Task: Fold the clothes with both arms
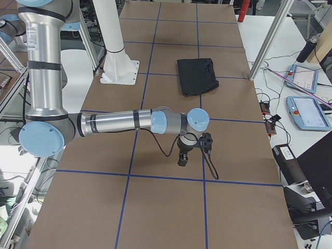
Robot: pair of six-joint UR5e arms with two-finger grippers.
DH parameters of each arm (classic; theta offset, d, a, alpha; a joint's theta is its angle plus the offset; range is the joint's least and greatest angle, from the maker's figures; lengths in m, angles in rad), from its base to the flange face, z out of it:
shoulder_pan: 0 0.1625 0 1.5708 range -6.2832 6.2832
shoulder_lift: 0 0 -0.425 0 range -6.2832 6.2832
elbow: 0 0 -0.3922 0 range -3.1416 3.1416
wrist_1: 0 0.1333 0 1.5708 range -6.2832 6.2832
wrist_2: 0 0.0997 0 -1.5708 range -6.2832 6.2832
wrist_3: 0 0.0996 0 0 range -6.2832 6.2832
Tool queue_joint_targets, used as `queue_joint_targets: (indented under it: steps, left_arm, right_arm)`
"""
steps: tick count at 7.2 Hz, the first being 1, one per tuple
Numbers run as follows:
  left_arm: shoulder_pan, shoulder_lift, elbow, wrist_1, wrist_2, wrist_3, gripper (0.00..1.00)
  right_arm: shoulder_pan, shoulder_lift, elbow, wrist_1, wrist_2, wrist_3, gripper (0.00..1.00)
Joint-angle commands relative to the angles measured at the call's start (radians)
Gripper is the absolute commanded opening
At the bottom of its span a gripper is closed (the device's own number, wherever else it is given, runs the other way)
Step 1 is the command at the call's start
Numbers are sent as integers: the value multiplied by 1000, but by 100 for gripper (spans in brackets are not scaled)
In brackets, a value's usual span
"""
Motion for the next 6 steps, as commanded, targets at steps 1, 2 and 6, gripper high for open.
queue_joint_targets:
  steps: [1,2,6]
  left_arm:
    - [1,0,-1,-1,0,2,100]
    - [1,2,-1,-1,0,0,100]
    - [1,2,-3,-3,-9,0,100]
  right_arm:
    - [16,2,11,1,3,0,100]
    - [18,2,14,1,14,0,100]
    - [22,2,24,1,43,0,100]
